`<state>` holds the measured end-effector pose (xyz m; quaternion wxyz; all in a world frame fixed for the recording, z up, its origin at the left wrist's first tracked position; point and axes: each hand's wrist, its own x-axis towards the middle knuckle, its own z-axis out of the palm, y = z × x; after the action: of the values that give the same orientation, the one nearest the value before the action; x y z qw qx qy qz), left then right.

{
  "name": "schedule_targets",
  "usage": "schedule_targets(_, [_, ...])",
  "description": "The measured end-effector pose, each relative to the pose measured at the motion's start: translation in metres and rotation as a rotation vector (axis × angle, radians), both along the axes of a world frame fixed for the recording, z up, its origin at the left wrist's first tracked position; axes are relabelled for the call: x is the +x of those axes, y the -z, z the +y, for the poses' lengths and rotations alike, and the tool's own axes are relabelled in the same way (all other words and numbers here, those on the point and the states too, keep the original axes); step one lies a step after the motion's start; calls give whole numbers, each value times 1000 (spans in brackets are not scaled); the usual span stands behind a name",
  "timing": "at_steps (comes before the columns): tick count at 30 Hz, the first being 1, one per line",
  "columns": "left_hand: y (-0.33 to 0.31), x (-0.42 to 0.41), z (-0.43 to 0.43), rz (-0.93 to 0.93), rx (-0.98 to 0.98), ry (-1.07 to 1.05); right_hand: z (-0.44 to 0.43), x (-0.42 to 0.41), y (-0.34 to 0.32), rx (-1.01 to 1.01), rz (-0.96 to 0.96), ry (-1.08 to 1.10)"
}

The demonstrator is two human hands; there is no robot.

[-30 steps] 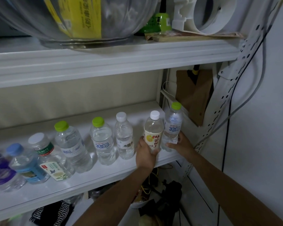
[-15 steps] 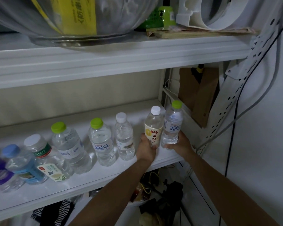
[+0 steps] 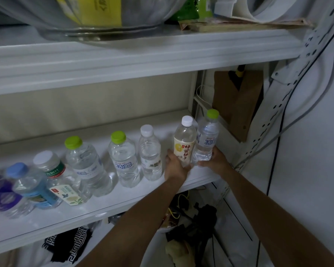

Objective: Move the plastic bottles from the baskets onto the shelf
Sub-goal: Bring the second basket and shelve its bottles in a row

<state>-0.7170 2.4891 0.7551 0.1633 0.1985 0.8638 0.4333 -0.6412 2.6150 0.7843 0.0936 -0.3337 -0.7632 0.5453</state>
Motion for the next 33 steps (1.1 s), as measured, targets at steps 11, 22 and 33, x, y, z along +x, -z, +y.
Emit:
schedule_targets(11, [11, 36, -85, 262, -286, 403, -49, 49, 37, 534, -341, -53])
schedule_targets(22, [18, 2, -366, 727, -627, 497, -311, 15, 63, 889, -343, -460])
schedule_targets(33, [-15, 21, -779, 551, -1026, -294, -719, -88, 24, 1116, 183, -1083])
